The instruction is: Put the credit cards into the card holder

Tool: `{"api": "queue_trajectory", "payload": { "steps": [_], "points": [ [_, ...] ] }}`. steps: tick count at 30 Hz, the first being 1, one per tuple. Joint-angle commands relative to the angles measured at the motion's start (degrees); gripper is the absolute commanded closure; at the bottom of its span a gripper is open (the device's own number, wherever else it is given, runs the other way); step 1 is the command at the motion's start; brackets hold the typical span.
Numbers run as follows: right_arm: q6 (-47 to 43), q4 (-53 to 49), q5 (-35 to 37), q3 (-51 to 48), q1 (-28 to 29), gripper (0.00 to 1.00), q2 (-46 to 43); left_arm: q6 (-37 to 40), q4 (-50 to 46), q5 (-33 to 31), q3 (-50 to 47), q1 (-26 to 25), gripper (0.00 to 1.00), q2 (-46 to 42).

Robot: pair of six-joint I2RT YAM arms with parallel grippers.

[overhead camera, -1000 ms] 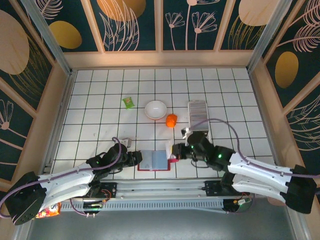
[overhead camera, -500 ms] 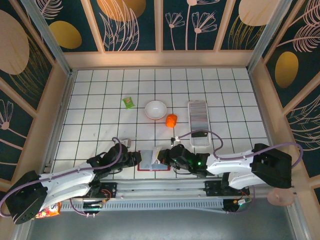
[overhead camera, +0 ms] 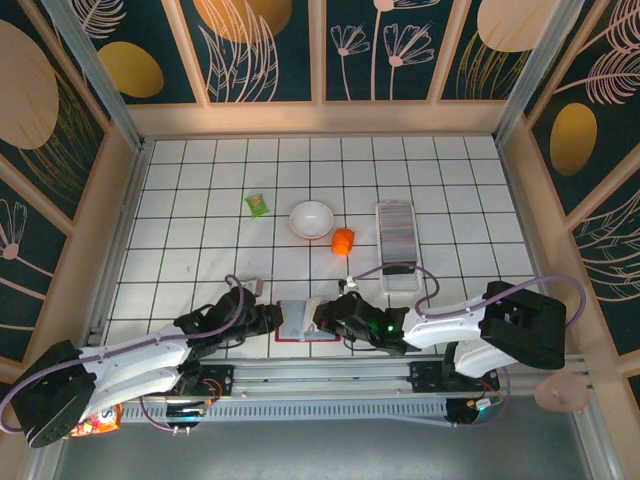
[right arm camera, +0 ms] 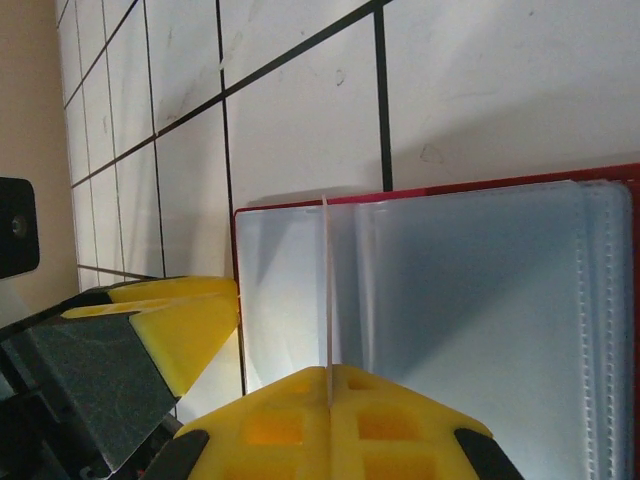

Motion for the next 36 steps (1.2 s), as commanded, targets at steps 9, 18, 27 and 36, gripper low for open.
{"api": "queue_trajectory", "payload": {
  "steps": [9,18,27,36],
  "points": [
    [0.6,3.67,0.8,0.81,0.4,1.0,2.7,-1.28,2.03,0.75,-0.42,-0.1,0.71,1.28],
    [0.95,5.26,0.0,0.66,0.59,1.0,4.18,-1.51,2.19,0.76,-0.72,-0.06,0.73,1.37],
    [1.98,9.08,-1.65,0.18,0.77,1.0,4.88,-1.59,2.73,0.84,-1.02,-0.01,0.77,1.72],
    [4.5,5.58,-3.9,0.93,0.77,1.0,5.29,-1.72,3.0,0.59,-1.25,-0.04,0.81,2.24]
  ]
}}
